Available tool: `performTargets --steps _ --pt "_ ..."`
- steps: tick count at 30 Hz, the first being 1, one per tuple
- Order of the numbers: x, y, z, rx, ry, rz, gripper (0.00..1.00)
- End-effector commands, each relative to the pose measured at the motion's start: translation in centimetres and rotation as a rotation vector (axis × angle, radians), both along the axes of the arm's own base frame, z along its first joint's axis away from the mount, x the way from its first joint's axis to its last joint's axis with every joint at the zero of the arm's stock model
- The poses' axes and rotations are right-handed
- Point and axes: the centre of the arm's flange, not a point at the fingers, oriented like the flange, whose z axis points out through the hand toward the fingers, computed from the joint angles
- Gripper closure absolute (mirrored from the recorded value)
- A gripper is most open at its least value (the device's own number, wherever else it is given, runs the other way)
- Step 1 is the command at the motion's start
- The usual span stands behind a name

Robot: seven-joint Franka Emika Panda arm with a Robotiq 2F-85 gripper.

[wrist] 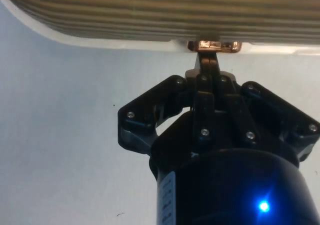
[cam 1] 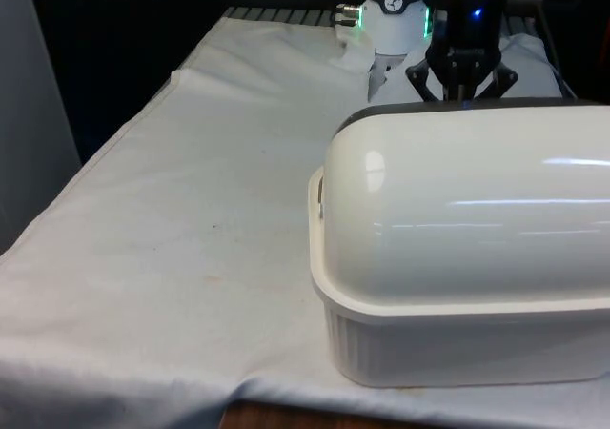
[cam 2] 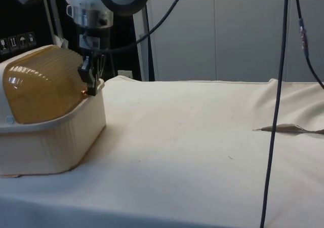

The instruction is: Open the lid, then close it.

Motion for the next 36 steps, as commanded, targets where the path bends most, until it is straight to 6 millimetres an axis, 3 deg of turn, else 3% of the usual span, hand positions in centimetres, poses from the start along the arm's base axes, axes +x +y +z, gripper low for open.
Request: performTargets --steps 1,36 --pt "0.1 0.0 0.5 0.001 -0.012 0.0 1.0" --pt "1.1 -0.2 6.1 0.022 -0.129 0.0 1.0"
